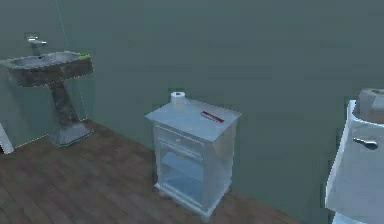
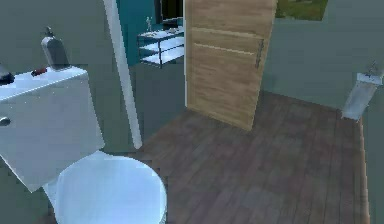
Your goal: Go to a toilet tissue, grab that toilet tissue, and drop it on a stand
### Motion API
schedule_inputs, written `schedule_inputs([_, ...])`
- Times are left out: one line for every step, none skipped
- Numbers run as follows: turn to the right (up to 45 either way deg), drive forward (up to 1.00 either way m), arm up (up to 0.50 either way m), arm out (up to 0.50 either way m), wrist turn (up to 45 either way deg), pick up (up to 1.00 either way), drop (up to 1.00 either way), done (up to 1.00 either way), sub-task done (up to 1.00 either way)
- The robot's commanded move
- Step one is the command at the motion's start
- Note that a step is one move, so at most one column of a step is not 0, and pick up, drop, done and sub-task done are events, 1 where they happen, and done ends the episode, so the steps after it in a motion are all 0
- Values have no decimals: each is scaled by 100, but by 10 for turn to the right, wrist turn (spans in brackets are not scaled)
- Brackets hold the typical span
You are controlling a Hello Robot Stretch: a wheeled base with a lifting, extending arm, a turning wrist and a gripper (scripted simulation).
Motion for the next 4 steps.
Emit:
schedule_inputs([150, 0, 0, 0, 0, 0, 0, 0, 0])
schedule_inputs([30, 0, 0, 0, 0, 0, 0, 0, 0])
schedule_inputs([0, 45, 0, 0, 0, 0, 0, 0, 0])
schedule_inputs([270, 0, 0, 0, 0, 0, 0, 0, 0])
